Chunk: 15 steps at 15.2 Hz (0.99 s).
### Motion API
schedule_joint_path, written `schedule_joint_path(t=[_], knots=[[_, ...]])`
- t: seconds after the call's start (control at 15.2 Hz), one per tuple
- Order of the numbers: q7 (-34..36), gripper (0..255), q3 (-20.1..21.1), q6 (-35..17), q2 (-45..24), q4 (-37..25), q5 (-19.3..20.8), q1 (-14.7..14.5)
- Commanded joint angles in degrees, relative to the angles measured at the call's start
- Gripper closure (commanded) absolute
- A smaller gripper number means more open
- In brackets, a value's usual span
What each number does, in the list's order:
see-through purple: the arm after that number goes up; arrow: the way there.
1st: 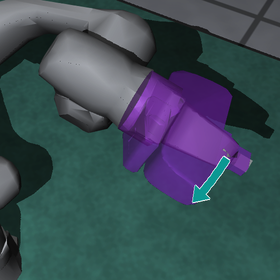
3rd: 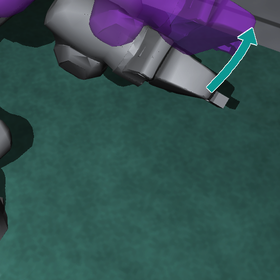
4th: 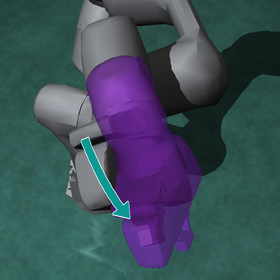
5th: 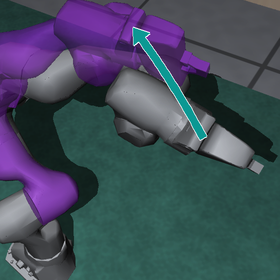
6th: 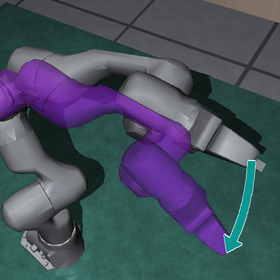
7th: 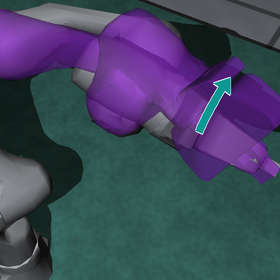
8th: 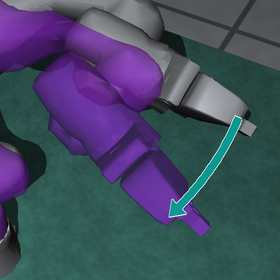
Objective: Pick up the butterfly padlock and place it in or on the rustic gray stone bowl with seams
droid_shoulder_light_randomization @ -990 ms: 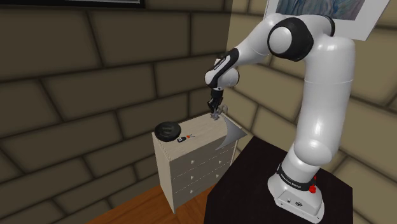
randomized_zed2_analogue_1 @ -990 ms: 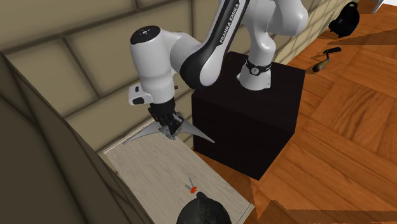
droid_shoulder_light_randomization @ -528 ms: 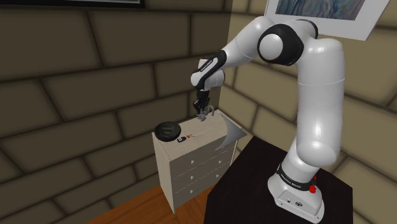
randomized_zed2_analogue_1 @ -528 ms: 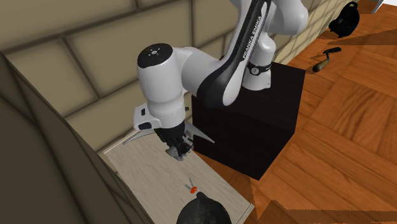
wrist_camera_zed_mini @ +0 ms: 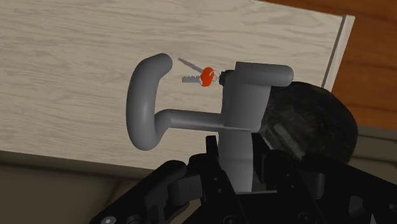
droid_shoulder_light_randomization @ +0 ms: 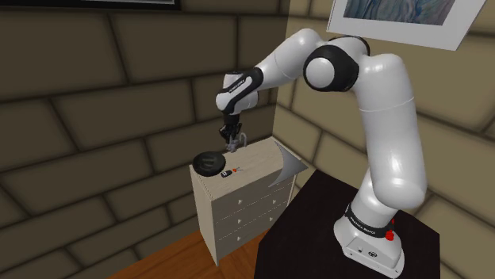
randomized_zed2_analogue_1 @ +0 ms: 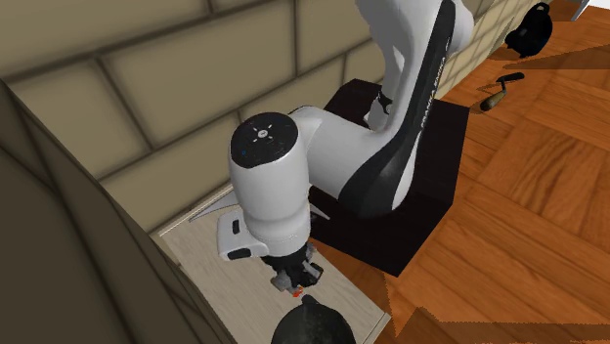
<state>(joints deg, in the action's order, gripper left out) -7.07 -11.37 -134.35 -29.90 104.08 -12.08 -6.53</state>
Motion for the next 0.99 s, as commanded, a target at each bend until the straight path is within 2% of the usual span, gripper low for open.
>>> schedule_joint_path(t=[0.0,0.33,0.53,0.92], knots=[[2.4,255,0.4,2.0,-2.4,-4.5,0.2,-1.2],[7.5,255,1.4,6.9,-9.6,-17.0,0.6,-3.7],[10.7,255,2.0,11.1,-15.5,-27.3,0.9,-4.9],[10.3,255,2.4,8.2,-18.1,-27.0,0.4,-4.7]])
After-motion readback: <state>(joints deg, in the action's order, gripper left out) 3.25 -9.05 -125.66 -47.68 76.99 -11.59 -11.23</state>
